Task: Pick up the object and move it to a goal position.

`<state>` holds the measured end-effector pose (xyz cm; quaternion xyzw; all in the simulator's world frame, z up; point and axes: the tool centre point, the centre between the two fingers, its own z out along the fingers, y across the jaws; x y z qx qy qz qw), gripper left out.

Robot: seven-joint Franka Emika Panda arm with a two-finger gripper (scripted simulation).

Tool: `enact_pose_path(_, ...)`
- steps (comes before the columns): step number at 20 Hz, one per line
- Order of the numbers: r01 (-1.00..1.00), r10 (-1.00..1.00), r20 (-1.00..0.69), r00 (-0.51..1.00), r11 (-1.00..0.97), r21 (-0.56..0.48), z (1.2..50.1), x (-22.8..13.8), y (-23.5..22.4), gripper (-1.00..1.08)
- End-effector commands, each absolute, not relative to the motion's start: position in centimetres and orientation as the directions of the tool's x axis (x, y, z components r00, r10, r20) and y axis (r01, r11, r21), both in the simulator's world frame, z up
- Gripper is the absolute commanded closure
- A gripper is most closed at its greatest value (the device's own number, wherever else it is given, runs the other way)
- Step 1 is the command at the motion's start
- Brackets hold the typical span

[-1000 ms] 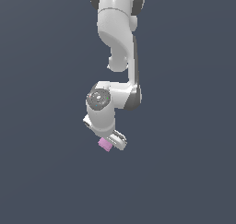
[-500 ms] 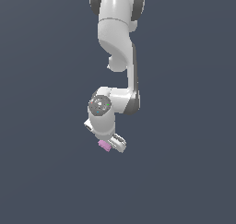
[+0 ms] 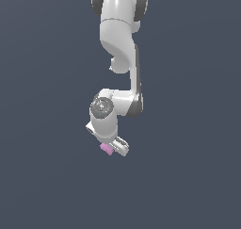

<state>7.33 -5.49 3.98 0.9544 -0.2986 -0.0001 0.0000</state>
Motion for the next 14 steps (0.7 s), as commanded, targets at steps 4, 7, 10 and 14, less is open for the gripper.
enact_pose_path(4, -0.57, -0.57, 0.0, 0.822, -0.822, 0.0, 4.3, 7.2, -5.6, 1.08)
enact_pose_path(7, -0.57, -0.57, 0.0, 0.822, -0.822, 0.0, 5.0, 6.9, -5.7, 1.08)
enact_pose_path(10, -0.57, -0.57, 0.0, 0.822, -0.822, 0.0, 6.0, 6.4, -6.0, 1.08)
enact_pose_path(14, -0.57, -0.57, -0.001, 0.822, -0.822, 0.0, 8.1, 5.5, -6.4, 1.08)
